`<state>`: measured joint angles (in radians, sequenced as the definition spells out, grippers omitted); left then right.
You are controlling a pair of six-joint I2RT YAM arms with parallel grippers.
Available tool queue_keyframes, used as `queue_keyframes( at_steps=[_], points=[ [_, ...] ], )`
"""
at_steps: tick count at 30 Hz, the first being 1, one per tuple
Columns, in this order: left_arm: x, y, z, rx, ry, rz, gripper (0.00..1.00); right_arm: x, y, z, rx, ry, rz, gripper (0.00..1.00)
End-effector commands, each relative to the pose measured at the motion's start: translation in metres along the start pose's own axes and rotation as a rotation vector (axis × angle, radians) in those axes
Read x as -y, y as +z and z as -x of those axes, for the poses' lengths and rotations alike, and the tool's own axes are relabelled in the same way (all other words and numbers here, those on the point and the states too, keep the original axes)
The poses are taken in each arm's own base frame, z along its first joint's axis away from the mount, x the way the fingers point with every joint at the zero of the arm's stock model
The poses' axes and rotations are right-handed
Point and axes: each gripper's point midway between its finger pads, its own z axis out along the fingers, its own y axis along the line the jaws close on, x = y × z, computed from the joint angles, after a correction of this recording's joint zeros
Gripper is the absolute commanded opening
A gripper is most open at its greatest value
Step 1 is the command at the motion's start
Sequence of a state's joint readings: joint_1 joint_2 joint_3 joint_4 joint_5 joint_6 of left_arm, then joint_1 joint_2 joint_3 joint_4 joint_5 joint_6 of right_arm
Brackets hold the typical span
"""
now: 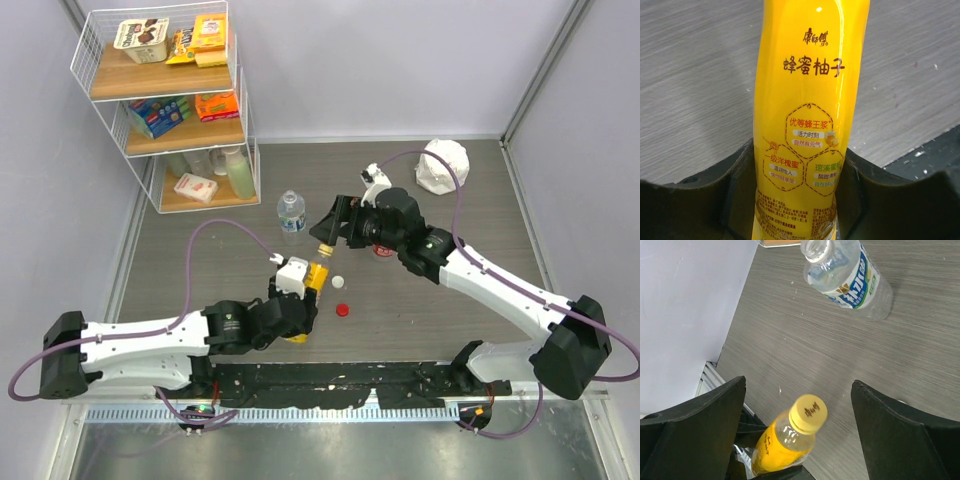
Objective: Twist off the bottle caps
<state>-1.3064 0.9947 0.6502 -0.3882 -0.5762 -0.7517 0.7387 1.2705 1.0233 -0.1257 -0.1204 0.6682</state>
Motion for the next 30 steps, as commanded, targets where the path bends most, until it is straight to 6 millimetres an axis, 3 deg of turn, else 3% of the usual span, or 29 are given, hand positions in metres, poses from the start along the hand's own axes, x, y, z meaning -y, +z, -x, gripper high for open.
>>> queue_keyframes(
  at_steps=[1, 14, 22, 30],
  points=[
    [-0.013, -0.002, 0.027, 0.074, 0.009, 0.119, 0.0, -0.003, 0.0, -0.001, 0.02, 0.03, 0.023, 0.89],
    [-0.01, -0.004, 0.034, 0.089, 0.024, 0.128, 0.0, -0.011, 0.007, -0.015, 0.008, 0.08, 0.11, 0.77],
    [-0.01, -0.007, 0.034, 0.097, 0.013, 0.118, 0.0, -0.015, 0.013, -0.019, -0.001, 0.103, 0.155, 0.58],
    [-0.009, -0.007, 0.029, 0.088, 0.002, 0.107, 0.0, -0.018, 0.015, -0.018, 0.015, 0.119, 0.178, 0.57]
  ],
)
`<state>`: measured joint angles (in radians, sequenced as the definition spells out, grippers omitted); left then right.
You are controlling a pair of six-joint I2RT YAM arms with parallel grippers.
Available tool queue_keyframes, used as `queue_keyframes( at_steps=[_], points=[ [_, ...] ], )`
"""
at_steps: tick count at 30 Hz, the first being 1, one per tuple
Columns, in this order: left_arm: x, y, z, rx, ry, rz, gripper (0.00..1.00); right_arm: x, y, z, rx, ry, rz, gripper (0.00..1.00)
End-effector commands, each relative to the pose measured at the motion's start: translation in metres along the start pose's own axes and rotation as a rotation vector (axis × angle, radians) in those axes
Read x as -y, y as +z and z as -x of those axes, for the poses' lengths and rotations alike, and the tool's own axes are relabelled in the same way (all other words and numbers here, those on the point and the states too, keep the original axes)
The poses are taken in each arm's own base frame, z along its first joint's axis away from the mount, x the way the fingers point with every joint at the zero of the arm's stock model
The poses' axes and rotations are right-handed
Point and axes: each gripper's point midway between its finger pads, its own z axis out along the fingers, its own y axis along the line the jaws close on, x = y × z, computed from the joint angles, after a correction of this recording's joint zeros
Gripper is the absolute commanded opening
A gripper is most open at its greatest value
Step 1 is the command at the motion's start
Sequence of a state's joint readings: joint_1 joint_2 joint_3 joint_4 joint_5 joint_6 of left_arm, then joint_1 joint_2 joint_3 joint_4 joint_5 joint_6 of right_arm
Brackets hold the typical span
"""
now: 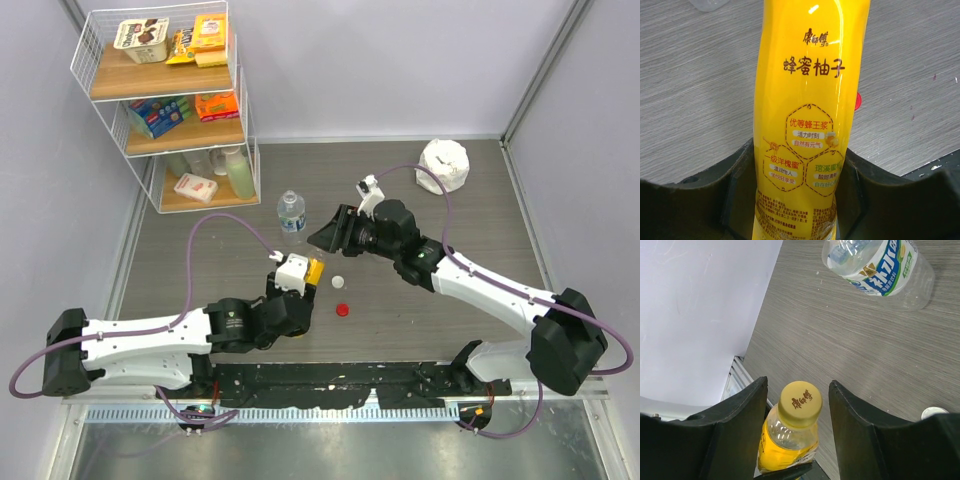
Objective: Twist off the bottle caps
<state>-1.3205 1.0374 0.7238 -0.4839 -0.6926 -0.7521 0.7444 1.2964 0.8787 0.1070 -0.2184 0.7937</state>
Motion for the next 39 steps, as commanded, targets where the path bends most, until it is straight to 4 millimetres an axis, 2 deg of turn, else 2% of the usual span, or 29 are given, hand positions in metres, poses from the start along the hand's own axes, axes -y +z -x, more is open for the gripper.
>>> queue_keyframes(
  at_steps=[1, 4, 5, 8, 13, 18, 26, 32, 39],
  points=[
    [0.003, -0.004, 0.013, 0.048, -0.046, -0.004, 0.0, -0.015, 0.002, 0.009, 0.038, 0.007, 0.065, 0.57],
    [0.004, -0.003, 0.013, 0.049, -0.043, 0.0, 0.0, -0.017, 0.003, 0.01, 0.038, 0.007, 0.067, 0.54],
    [0.004, -0.004, 0.013, 0.05, -0.042, -0.001, 0.0, -0.017, 0.003, 0.01, 0.038, 0.009, 0.067, 0.47],
    [0.004, -0.004, 0.015, 0.053, -0.038, 0.004, 0.0, -0.018, 0.002, 0.01, 0.035, 0.008, 0.07, 0.34],
    [0.004, -0.004, 0.016, 0.055, -0.038, 0.004, 0.0, -0.021, -0.002, 0.01, 0.041, -0.002, 0.086, 0.02],
    [0.006, -0.005, 0.013, 0.047, -0.029, -0.007, 0.0, -0.037, -0.012, 0.015, 0.07, -0.044, 0.173, 0.02],
    [0.024, -0.012, 0.013, 0.036, -0.03, -0.117, 0.0, -0.062, -0.038, 0.024, 0.108, -0.132, 0.37, 0.02],
    [0.044, -0.02, 0.006, 0.04, -0.07, -0.275, 0.0, -0.081, -0.059, 0.021, 0.084, -0.219, 0.516, 0.02],
    [0.083, -0.048, 0.008, 0.065, -0.108, -0.585, 0.0, -0.104, -0.08, 0.012, 0.062, -0.312, 0.67, 0.02]
  ],
)
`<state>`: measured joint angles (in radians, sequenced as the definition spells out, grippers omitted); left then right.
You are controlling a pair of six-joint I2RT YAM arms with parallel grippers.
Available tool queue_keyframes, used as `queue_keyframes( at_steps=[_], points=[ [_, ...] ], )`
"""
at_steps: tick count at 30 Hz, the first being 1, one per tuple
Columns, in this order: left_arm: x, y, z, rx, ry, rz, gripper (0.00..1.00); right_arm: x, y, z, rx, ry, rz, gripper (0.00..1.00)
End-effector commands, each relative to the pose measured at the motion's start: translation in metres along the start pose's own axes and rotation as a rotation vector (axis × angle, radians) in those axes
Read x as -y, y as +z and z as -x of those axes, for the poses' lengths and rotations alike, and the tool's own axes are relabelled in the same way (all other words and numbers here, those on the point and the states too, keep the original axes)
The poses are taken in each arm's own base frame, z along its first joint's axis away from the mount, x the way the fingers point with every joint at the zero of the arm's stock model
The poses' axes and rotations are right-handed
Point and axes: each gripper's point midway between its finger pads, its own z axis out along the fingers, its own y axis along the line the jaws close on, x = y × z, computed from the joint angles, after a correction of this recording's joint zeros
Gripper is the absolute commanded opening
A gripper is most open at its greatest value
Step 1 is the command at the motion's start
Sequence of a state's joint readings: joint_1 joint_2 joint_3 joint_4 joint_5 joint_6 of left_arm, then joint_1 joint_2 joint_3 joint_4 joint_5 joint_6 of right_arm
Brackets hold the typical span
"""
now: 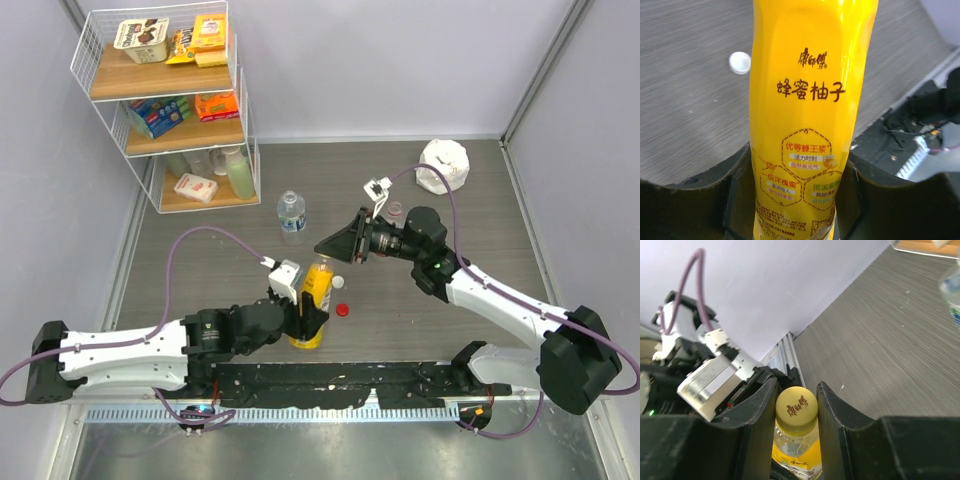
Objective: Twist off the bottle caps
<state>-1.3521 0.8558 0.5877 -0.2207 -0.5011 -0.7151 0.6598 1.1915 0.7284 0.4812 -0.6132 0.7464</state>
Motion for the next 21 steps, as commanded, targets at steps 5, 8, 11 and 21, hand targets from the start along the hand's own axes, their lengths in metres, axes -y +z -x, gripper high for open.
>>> queue_keyframes(
  at_steps=[5, 8, 11, 21],
  points=[
    [0.061, -0.022, -0.004, -0.001, -0.016, -0.396, 0.0, -0.076, -0.019, 0.018, 0.059, -0.184, 0.329, 0.02],
    [0.076, -0.033, 0.0, 0.027, -0.032, -0.506, 0.0, -0.084, -0.023, 0.019, 0.068, -0.196, 0.373, 0.02],
    [0.086, -0.043, 0.003, 0.045, -0.044, -0.594, 0.0, -0.095, -0.03, 0.021, 0.094, -0.21, 0.424, 0.02],
    [0.068, -0.037, -0.004, 0.035, -0.041, -0.506, 0.0, -0.088, -0.03, 0.033, 0.147, -0.187, 0.372, 0.14]
  ],
)
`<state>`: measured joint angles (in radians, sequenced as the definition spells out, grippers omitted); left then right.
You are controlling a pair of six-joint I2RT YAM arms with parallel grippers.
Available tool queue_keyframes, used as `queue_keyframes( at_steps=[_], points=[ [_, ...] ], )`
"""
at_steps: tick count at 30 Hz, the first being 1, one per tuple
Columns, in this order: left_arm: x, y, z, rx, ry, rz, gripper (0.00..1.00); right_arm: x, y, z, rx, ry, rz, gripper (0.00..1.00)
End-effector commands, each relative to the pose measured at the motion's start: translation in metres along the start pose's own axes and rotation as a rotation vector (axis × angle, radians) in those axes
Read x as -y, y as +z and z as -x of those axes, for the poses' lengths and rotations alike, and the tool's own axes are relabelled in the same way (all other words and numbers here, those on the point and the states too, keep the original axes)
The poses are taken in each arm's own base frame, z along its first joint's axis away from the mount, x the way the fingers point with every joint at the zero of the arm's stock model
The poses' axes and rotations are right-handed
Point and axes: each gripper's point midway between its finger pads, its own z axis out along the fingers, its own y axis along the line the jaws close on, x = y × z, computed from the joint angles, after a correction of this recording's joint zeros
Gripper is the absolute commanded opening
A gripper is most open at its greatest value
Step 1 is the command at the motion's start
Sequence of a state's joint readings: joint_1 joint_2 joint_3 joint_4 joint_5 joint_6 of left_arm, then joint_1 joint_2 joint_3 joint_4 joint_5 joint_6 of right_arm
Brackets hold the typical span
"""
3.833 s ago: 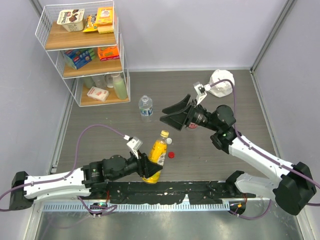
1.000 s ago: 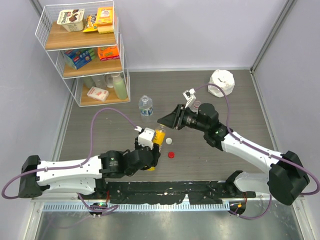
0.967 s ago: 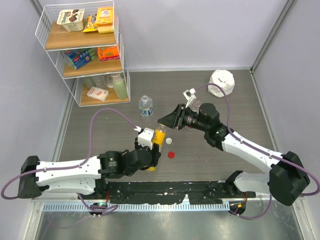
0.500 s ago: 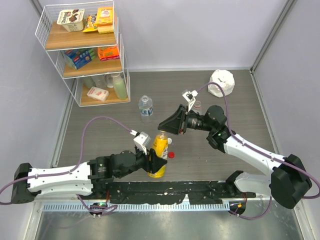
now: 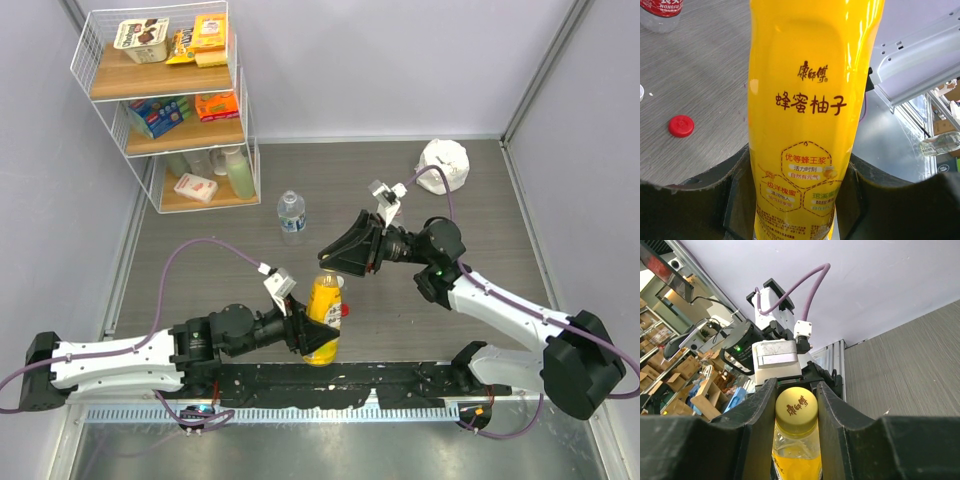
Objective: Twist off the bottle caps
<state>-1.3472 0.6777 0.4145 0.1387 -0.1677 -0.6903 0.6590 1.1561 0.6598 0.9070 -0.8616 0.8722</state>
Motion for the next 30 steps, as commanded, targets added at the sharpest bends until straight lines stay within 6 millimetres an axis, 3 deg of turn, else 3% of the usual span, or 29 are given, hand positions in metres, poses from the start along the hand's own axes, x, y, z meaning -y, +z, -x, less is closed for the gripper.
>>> queue_keyframes(
  at_steps=[1, 2, 4, 6, 8, 13, 18, 19, 20, 21, 24, 25, 30],
  points=[
    [0.001, -0.003, -0.014, -0.058, 0.042, -0.024, 0.0, -0.004, -0.003, 0.035, 0.137, -0.079, -0.036, 0.21],
    [-0.001, -0.003, -0.016, -0.066, 0.041, -0.012, 0.0, -0.002, -0.004, 0.037, 0.145, -0.073, -0.055, 0.27],
    [-0.007, -0.003, -0.02, -0.074, 0.04, 0.013, 0.0, 0.001, -0.005, 0.04, 0.163, -0.075, -0.078, 0.58],
    [-0.011, -0.001, -0.022, -0.08, 0.042, 0.03, 0.0, 0.001, -0.006, 0.044, 0.171, -0.08, -0.092, 0.75],
    [-0.014, 0.001, -0.021, -0.077, 0.05, 0.05, 0.0, 0.003, -0.004, 0.048, 0.169, -0.081, -0.112, 0.82],
    [-0.02, 0.005, -0.014, -0.073, 0.077, 0.109, 0.0, 0.015, -0.008, 0.053, 0.166, -0.089, -0.223, 0.88],
    [-0.045, 0.004, -0.012, -0.079, 0.106, 0.263, 0.0, 0.057, -0.025, 0.06, 0.195, -0.047, -0.496, 0.91],
    [-0.053, 0.003, -0.011, -0.079, 0.115, 0.308, 0.0, 0.07, -0.031, 0.054, 0.168, -0.007, -0.577, 0.93],
    [-0.06, 0.003, -0.011, -0.082, 0.123, 0.347, 0.0, 0.075, -0.033, 0.064, 0.187, -0.019, -0.622, 0.93],
    [-0.066, 0.003, -0.011, -0.083, 0.135, 0.388, 0.0, 0.085, -0.037, 0.053, 0.148, 0.02, -0.681, 0.94],
    [-0.081, 0.002, -0.009, -0.093, 0.163, 0.491, 0.0, 0.099, -0.041, 0.056, 0.129, 0.049, -0.775, 0.94],
    [-0.084, 0.002, -0.007, -0.093, 0.172, 0.523, 0.0, 0.108, -0.044, 0.043, 0.087, 0.087, -0.822, 0.95],
    [-0.103, -0.003, 0.002, -0.091, 0.223, 0.699, 0.0, 0.118, -0.04, 0.03, 0.048, 0.082, -0.903, 0.95]
  ],
)
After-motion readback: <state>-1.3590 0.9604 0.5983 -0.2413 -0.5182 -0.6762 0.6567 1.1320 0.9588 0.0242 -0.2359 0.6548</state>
